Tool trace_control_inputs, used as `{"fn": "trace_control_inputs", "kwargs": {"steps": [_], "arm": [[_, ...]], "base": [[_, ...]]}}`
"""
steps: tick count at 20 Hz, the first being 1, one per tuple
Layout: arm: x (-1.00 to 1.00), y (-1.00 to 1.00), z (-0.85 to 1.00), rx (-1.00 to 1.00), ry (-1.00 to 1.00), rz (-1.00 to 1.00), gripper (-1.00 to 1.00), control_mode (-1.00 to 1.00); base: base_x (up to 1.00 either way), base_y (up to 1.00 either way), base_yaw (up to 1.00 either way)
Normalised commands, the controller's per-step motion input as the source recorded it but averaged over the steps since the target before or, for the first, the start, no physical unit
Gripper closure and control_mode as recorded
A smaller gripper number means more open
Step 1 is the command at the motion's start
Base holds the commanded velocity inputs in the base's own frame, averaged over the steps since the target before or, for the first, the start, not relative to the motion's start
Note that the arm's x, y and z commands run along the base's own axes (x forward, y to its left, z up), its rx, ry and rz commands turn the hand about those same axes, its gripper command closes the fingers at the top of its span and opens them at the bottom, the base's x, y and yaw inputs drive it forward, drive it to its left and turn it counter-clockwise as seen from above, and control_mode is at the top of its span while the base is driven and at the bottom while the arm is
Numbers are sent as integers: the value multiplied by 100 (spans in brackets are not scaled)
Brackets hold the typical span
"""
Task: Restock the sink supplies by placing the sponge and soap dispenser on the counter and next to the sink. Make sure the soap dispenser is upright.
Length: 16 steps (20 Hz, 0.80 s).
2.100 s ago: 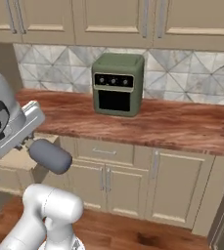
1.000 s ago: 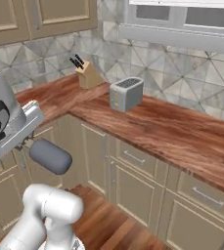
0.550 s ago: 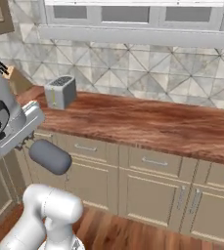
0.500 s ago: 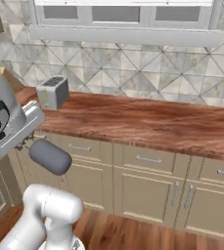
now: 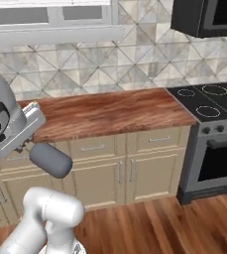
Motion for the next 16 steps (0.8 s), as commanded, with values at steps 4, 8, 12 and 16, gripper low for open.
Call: {"fn": "trace_control_inputs", "kwargs": {"steps": [4, 8, 12, 16], "arm": [[0, 0, 0, 0, 0, 0, 100, 100], [0, 0, 0, 0, 0, 0, 100, 100], [0, 0, 0, 0, 0, 0, 100, 100], [0, 0, 0, 0, 0, 0, 100, 100]], "base": [[0, 0, -72], [6, -1, -72], [16, -1, -71], [21, -2, -69]]}}
